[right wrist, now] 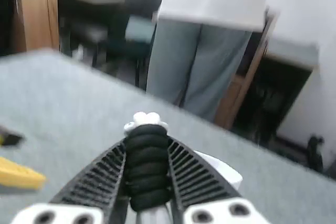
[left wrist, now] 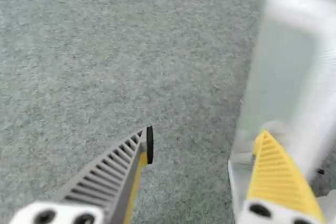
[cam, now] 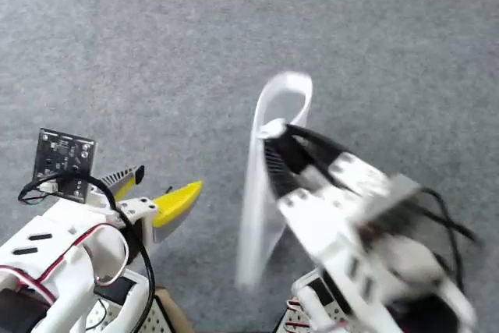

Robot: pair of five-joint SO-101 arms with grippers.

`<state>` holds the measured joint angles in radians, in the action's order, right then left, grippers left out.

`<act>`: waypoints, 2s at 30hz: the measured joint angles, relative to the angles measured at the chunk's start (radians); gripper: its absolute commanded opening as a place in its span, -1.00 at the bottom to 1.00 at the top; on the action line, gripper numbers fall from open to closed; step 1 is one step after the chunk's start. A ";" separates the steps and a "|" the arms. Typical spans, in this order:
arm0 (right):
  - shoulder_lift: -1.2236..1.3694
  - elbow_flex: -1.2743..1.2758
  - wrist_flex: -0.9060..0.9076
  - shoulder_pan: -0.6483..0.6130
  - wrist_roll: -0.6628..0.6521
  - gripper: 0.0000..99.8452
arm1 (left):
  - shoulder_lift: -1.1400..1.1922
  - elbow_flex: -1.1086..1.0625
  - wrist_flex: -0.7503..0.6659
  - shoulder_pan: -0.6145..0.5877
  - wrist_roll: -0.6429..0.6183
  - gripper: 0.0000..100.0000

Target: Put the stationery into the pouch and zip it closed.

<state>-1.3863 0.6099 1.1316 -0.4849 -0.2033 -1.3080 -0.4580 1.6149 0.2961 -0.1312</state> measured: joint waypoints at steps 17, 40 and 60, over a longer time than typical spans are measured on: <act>-0.011 0.054 -0.006 0.072 0.002 -0.98 | -0.002 -0.086 -0.109 0.135 0.000 -0.36; -0.032 -0.006 0.120 0.072 0.038 -0.98 | 0.129 -0.086 -0.384 0.502 0.293 -0.37; -0.107 -0.025 0.192 0.072 0.063 -0.98 | 0.180 -0.094 -0.557 0.405 0.368 -0.37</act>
<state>-1.4937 0.5854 1.3234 -0.4127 -0.1404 -1.1285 -0.5516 1.0579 0.7012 0.2371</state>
